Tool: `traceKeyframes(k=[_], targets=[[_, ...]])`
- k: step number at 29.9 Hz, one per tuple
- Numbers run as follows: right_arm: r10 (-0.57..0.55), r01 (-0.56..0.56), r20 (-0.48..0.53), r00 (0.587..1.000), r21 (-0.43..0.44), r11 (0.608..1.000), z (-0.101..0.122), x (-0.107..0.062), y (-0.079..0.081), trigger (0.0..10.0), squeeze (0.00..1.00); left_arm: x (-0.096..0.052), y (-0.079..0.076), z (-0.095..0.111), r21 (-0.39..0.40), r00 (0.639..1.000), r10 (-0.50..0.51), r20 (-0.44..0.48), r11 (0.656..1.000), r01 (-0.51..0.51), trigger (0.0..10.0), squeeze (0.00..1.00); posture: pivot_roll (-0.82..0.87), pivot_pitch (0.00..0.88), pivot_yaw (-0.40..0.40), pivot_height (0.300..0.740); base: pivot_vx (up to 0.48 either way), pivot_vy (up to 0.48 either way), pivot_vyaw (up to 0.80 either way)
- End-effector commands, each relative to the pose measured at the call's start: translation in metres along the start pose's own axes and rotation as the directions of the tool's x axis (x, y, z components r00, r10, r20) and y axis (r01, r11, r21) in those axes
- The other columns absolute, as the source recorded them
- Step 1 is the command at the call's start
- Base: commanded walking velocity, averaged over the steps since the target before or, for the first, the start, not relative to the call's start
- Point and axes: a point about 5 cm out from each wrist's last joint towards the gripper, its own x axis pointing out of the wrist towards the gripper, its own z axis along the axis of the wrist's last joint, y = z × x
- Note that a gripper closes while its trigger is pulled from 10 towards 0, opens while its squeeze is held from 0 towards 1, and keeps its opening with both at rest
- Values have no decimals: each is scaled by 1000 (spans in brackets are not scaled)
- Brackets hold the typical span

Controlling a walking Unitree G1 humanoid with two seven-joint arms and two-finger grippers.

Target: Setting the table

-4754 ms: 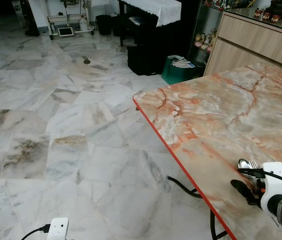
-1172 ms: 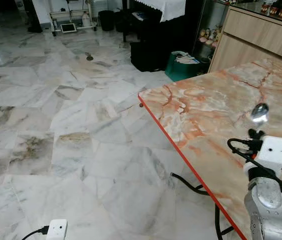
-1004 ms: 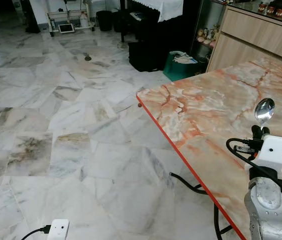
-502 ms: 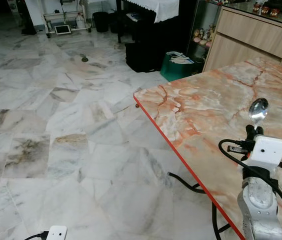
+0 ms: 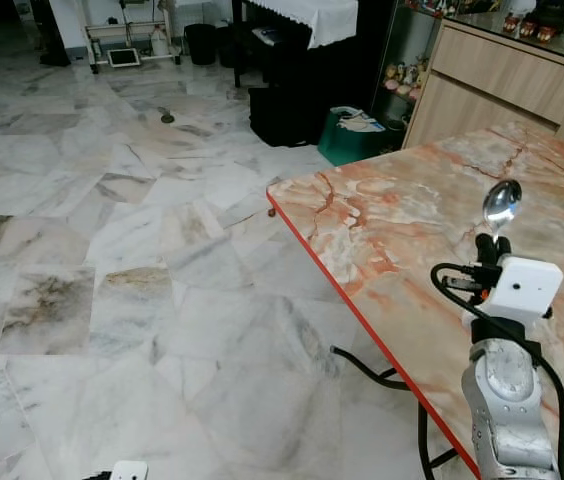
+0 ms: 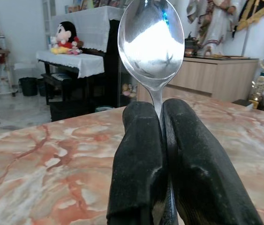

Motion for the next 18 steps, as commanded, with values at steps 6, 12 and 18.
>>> traceKeyframes(k=[6, 12, 18], targets=[[20, -20, -10, 1000, 5, 1000, -1, 2, 3, 10000, 0, 0, -2, -4, -2, 1000, 1, -19, 1000, -1, 10000, 0, 101, 0, -81, 707, -276, 0, 0], [6, -6, -7, 1000, 0, 1000, 0, 4, 0, 10000, 0, -1, 0, -5, -16, 1000, 6, -17, 1000, -6, 10000, 0, 95, 0, -72, 707, -294, 0, 0], [-8, 8, -10, 1000, 1, 1000, -1, 4, -1, 10000, 0, -1, 5, -3, -14, 1000, 11, -13, 1000, -11, 10000, 0, 93, 0, -65, 707, -309, 0, 0]])
